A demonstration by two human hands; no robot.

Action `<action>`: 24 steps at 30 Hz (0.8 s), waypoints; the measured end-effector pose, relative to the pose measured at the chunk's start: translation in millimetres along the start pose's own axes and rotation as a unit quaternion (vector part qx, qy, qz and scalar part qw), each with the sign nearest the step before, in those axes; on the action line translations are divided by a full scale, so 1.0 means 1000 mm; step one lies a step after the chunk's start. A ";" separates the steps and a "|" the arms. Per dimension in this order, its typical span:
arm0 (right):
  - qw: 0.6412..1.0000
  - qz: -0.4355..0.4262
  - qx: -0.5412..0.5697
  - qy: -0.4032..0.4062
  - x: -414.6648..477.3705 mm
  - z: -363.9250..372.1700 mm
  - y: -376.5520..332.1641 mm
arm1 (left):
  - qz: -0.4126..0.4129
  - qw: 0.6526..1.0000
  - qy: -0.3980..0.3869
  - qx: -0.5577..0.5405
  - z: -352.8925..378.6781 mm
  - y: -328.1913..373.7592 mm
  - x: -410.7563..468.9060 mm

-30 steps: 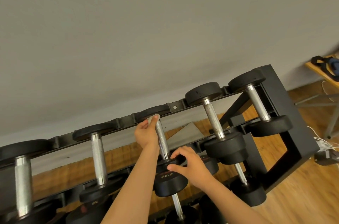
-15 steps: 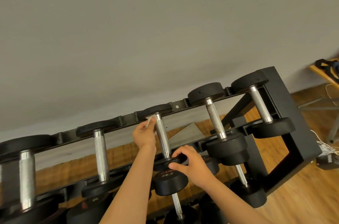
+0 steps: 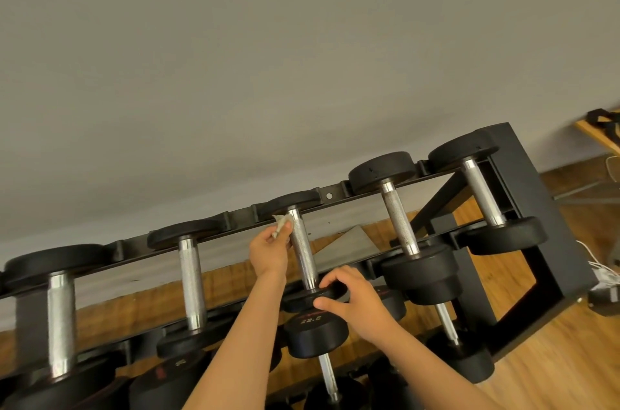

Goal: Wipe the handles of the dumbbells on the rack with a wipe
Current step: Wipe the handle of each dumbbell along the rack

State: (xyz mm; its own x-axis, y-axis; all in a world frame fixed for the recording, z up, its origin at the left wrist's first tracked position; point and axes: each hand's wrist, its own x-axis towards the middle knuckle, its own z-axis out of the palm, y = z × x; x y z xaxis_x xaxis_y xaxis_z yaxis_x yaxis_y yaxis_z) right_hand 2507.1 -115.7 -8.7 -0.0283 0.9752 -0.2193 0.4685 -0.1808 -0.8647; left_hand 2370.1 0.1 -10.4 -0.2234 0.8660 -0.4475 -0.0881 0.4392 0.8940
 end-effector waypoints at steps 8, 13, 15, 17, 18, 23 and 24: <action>1.000 -0.008 -0.005 0.000 0.001 0.001 0.003 | 0.010 0.995 -0.064 0.072 -0.009 -0.018 -0.010; 1.000 -0.007 -0.008 0.001 0.001 0.001 0.004 | 0.025 0.998 -0.034 0.044 -0.013 -0.021 -0.016; 1.000 -0.006 -0.006 0.003 0.001 0.001 0.004 | 0.017 0.996 -0.059 0.057 -0.015 -0.026 -0.018; 1.000 -0.008 -0.006 0.004 0.001 0.001 0.004 | 0.008 0.993 -0.085 0.082 -0.016 -0.030 -0.020; 1.000 -0.007 -0.006 0.003 0.001 0.002 0.003 | 0.006 0.992 -0.090 0.090 -0.017 -0.032 -0.019; 1.000 0.002 -0.004 -0.003 0.002 0.001 0.002 | 0.043 0.985 -0.091 0.137 -0.028 -0.032 -0.015; 1.000 0.000 -0.001 -0.003 0.002 0.001 0.002 | 0.047 0.984 -0.097 0.140 -0.030 -0.032 -0.016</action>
State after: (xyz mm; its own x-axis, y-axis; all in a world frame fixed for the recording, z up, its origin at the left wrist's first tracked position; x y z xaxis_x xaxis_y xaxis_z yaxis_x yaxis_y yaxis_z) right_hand 2506.9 -114.6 -10.9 -0.0343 0.9745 -0.2217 0.4710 -0.1799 -0.8636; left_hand 2347.4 -35.0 -31.2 -0.0261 0.9233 -0.3831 0.2013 0.3803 0.9027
